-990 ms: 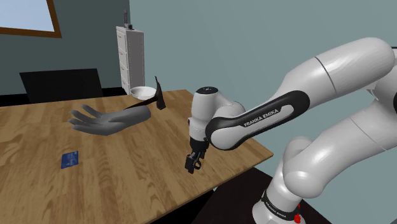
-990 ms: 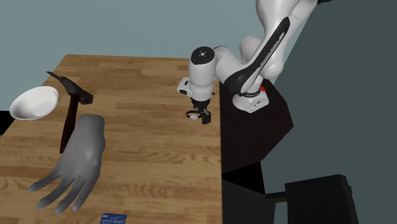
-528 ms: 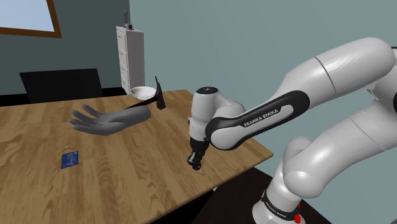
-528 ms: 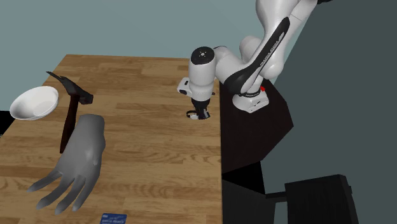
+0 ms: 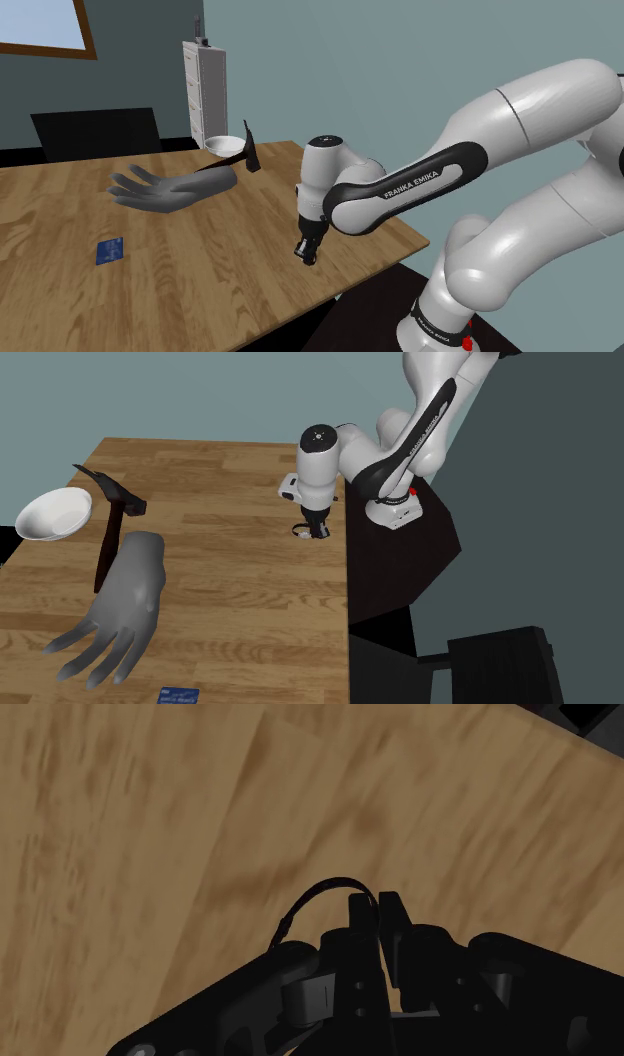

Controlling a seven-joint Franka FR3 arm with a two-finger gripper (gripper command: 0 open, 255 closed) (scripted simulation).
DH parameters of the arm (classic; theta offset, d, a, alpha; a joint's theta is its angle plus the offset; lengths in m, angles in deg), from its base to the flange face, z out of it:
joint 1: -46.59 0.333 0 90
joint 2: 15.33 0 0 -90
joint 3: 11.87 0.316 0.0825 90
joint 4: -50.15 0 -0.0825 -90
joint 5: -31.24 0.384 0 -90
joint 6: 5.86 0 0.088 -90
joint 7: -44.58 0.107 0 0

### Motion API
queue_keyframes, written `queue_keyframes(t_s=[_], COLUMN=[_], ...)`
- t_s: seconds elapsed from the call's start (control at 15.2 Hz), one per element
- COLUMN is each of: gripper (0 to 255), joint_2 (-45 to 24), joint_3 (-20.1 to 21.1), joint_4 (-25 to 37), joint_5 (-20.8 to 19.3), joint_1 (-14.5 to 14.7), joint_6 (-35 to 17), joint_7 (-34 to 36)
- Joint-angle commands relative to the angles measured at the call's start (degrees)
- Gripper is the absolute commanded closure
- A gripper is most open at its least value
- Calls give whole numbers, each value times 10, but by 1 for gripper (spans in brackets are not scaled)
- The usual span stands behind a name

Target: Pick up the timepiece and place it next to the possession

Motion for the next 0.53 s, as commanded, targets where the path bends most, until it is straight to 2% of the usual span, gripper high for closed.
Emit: queue_keyframes(t_s=[0.0, 0.46], gripper=[255, 255], joint_2=[10, 48], joint_3=[-3, -14], joint_4=[6, 37], joint_5=[0, -1], joint_1=[1, 3], joint_6=[16, 85], joint_7=[-2, -7])
